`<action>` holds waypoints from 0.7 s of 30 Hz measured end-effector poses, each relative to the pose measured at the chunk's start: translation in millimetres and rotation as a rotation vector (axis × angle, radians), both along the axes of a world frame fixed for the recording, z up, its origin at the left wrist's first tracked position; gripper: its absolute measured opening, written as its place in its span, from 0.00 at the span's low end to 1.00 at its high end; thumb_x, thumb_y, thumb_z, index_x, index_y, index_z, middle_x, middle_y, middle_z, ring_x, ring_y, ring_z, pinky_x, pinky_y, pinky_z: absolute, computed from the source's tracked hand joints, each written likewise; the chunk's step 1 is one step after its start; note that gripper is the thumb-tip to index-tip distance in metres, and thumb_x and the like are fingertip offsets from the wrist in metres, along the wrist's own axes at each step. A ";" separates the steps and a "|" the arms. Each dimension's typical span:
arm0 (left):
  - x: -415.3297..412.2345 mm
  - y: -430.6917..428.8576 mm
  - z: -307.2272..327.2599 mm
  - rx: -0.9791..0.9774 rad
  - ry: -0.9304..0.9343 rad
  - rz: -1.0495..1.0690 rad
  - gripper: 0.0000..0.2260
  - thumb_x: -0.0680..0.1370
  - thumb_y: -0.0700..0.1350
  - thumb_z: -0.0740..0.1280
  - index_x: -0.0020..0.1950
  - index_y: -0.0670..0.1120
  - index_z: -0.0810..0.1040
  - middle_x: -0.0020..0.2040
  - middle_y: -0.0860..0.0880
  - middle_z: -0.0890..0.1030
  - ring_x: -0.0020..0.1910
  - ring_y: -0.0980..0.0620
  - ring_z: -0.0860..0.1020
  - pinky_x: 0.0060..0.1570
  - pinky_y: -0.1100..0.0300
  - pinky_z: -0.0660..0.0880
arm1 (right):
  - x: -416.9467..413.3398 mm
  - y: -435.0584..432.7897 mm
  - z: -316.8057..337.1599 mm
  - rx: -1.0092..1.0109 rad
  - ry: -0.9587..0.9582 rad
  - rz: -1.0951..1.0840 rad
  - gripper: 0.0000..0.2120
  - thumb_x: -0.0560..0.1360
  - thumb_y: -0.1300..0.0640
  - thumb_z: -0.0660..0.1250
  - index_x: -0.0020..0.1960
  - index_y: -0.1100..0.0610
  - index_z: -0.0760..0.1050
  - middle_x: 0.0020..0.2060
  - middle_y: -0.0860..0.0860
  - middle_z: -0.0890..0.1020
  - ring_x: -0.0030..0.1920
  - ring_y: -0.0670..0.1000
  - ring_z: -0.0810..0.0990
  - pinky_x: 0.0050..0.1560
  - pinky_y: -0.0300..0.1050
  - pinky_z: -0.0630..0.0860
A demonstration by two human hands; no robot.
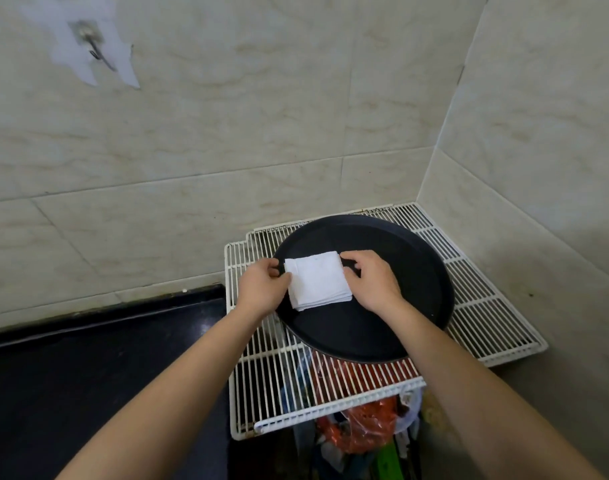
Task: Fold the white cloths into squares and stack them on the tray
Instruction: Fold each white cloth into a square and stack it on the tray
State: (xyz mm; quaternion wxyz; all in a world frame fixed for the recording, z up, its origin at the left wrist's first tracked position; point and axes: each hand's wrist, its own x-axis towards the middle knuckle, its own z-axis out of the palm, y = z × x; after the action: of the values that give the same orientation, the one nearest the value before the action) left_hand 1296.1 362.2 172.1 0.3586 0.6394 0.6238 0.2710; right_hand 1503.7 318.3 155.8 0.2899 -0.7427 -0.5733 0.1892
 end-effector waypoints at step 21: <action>-406.0 -165.3 15.5 0.338 1.007 0.475 0.31 0.80 0.63 0.51 0.79 0.48 0.62 0.80 0.39 0.56 0.78 0.37 0.54 0.70 0.33 0.59 | -389.5 13.3 28.3 0.412 -0.380 0.787 0.33 0.81 0.35 0.50 0.82 0.48 0.49 0.81 0.56 0.45 0.80 0.59 0.42 0.79 0.59 0.46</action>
State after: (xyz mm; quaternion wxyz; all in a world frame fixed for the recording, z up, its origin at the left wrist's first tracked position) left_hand 890.1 196.9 187.6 -0.1601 0.5804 0.7919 0.1022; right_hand 1114.3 331.6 184.1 0.2275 -0.4177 -0.8792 0.0278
